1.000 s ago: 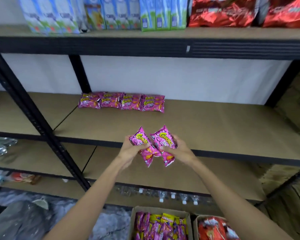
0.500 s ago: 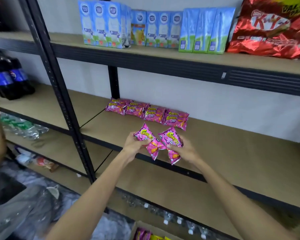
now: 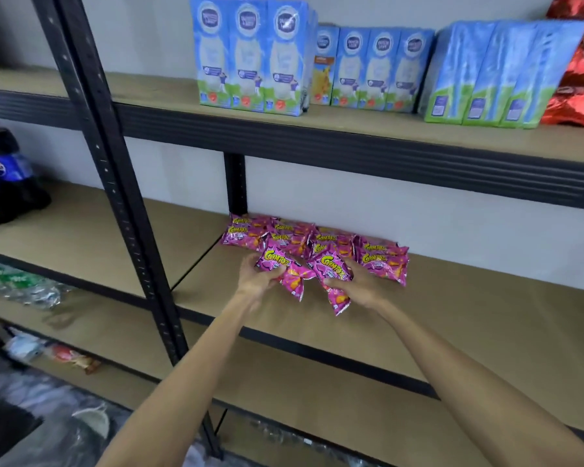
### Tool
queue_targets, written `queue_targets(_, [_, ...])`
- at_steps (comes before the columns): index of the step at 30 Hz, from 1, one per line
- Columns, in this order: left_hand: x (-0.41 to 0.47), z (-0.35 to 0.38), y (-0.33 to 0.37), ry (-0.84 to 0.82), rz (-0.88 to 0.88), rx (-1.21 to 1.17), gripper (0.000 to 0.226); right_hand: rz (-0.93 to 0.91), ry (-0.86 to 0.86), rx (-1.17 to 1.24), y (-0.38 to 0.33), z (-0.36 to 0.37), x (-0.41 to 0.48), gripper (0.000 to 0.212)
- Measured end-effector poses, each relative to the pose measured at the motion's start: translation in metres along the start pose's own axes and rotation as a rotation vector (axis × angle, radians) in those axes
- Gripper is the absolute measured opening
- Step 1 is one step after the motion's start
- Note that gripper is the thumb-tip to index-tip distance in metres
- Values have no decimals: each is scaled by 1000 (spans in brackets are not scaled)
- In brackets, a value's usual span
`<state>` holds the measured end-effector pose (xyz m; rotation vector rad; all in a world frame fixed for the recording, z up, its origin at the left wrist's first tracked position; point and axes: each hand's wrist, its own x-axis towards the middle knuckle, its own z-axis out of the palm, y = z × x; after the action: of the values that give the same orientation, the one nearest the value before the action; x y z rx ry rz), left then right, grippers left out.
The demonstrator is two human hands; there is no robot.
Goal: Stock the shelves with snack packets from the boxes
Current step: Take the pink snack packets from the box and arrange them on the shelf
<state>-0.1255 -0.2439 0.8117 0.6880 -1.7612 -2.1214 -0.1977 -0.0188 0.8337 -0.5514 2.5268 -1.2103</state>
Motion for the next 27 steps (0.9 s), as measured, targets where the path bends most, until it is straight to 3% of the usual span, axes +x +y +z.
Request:
queue_targets(9, [79,-44,1,108,30,-109,55,37,-45,-88,-34,41,58,96])
queue_targets(14, [115,-56,-7,135,51,-117,55,23,-41,-126,-45,54,87,91])
queue_targets(17, [149,-65,-26,185,42,-55,68,14,-24,-166,-51,59,102,89])
queue_targets(23, [152,-78,-14,290,132,171,55,-3,-27,-229,-53,66,123,86])
queue_targets(27, [160,-81,-19,341,156,399,67,-12,-33,-280,-54,69,134,83])
